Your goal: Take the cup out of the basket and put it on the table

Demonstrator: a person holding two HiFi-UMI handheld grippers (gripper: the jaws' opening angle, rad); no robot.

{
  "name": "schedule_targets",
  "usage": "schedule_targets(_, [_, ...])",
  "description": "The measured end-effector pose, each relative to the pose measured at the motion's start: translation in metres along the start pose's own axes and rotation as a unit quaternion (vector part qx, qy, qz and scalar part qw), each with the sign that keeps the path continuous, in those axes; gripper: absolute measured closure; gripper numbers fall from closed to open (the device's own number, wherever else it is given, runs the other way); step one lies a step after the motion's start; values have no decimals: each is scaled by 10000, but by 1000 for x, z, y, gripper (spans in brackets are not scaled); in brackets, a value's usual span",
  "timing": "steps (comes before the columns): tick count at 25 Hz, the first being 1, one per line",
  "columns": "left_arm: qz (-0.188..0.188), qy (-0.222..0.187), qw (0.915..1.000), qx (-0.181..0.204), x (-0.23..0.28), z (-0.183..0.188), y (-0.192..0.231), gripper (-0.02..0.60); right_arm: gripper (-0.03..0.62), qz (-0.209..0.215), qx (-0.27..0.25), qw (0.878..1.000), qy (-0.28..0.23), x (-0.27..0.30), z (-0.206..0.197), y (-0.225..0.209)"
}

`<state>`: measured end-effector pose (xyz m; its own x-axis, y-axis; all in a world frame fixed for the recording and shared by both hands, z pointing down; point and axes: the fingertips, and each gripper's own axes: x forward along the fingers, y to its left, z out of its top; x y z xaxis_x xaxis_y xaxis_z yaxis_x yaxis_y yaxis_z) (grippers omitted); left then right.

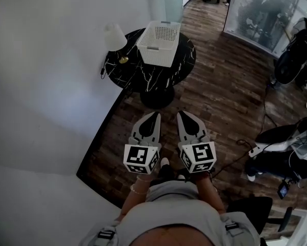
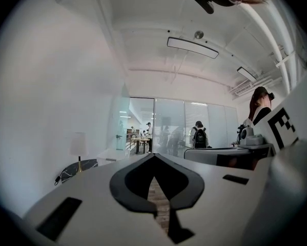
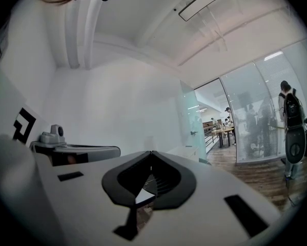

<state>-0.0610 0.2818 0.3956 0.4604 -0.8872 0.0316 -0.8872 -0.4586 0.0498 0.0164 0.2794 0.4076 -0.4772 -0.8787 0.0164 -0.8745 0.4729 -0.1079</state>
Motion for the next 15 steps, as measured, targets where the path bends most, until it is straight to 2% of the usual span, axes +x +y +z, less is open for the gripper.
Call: schedule_targets(15, [-332,76,9994,-115,50,-8,64,577,583,-175,-31,9998,101,81,-11,4])
